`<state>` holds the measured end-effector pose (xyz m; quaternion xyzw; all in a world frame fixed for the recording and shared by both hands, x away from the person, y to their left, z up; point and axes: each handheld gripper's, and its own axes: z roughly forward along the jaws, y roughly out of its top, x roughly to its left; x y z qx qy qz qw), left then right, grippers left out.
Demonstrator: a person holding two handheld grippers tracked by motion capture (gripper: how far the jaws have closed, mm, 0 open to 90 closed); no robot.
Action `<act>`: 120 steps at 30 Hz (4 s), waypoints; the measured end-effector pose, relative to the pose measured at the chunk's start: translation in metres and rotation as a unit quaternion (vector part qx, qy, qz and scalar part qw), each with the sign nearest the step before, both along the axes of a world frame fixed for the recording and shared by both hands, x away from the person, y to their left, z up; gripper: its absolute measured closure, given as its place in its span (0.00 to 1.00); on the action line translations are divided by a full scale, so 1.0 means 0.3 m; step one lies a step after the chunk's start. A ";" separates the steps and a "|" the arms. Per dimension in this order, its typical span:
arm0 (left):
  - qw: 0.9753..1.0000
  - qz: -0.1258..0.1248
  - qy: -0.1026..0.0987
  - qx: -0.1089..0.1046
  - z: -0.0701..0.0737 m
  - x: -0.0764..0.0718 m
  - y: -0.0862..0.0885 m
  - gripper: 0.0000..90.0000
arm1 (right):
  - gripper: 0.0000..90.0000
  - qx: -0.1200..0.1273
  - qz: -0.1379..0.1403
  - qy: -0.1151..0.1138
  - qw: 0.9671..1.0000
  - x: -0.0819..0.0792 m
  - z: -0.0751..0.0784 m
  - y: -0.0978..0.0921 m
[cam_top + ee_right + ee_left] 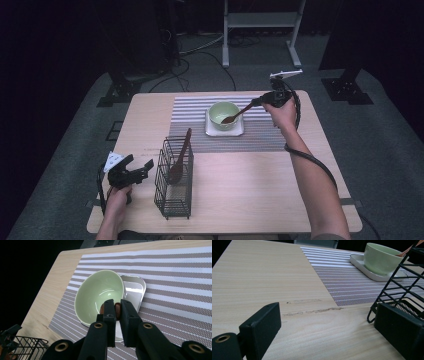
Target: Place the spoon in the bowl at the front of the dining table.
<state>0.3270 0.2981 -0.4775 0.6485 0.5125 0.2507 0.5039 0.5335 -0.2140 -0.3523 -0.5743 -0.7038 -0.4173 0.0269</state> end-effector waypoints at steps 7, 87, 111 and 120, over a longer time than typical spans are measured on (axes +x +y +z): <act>1.000 0.001 0.000 0.000 0.000 0.000 0.000 0.07 | 0.89 0.007 -0.008 0.009 1.000 0.001 -0.022 -0.023; 1.000 -0.004 0.000 0.009 0.001 0.001 -0.005 0.07 | 0.60 0.034 0.064 0.065 0.995 -0.131 -0.212 -0.020; 1.000 -0.003 0.000 0.009 0.001 0.000 -0.007 0.07 | 0.49 0.043 0.099 0.071 0.992 -0.187 -0.248 0.007; 1.000 -0.004 0.000 0.010 0.001 0.000 -0.007 0.07 | 0.45 0.042 0.107 0.071 0.991 -0.211 -0.259 0.009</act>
